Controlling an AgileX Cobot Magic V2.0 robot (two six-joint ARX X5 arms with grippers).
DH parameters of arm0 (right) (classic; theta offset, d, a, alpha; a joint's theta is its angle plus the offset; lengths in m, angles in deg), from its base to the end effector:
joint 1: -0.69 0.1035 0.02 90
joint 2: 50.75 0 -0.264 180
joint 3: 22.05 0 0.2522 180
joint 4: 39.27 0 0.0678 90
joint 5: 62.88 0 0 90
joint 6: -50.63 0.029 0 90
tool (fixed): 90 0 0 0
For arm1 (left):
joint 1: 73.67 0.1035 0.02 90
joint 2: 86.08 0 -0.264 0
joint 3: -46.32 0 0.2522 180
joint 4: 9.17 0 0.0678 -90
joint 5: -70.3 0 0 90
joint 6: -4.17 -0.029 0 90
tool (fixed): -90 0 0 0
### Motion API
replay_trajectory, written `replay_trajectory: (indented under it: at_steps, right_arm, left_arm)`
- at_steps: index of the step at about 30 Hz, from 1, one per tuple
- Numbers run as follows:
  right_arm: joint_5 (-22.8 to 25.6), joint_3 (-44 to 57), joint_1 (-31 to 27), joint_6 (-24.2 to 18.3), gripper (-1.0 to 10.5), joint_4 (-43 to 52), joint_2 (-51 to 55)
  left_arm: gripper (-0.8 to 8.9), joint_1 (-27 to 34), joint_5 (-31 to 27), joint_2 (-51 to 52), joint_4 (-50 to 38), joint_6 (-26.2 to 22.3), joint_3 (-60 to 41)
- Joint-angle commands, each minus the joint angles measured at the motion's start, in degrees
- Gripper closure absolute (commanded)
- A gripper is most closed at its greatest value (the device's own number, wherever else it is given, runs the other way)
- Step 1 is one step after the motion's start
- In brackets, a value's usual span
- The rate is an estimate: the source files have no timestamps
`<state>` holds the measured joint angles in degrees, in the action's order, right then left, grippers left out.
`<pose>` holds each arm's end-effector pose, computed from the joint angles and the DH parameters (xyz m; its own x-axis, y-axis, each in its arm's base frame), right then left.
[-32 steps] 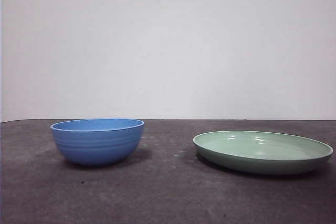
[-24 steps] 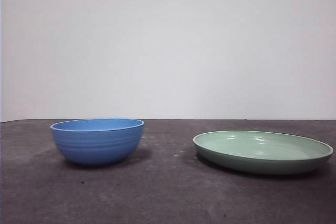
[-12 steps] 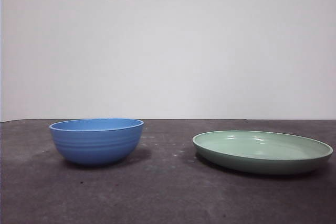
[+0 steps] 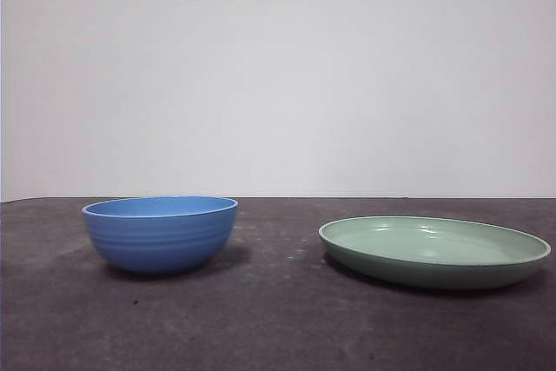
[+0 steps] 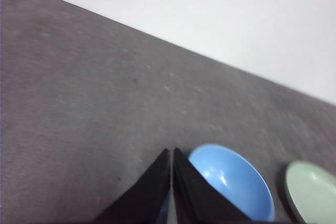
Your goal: Pick up the blue bowl, put it on the green plate, put it on desk
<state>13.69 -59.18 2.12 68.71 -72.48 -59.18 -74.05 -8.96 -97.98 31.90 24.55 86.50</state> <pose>0.0756 0.0086 0.2558 0.9635 0.2564 -0.0765 -0.2187 0.9195 0.3267 0.0776 -0.0059 0.2561 0.9568 -0.1927 -0.2175 0.0994 0.9203 -0.3783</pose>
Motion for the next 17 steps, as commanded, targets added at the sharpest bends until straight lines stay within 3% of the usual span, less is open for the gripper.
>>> replay_trajectory:
  at_steps: [1, 8, 17]
  right_arm:
    - [-0.6, -5.2, -0.1, -4.6, 9.4, -5.2, -4.7]
    - [-8.9, -16.7, -0.1, -13.5, 9.4, -19.5, -18.1]
    - [-15.1, -26.5, 0.1, -22.9, 9.4, -35.8, -30.5]
  left_arm:
    - [8.04, 0.1, 3.6, -4.4, 3.3, -6.1, 4.7]
    - [8.04, -0.3, 12.4, -15.3, 12.3, -15.3, 13.9]
    - [8.04, -6.4, 16.3, -23.3, 23.4, -22.5, 20.4]
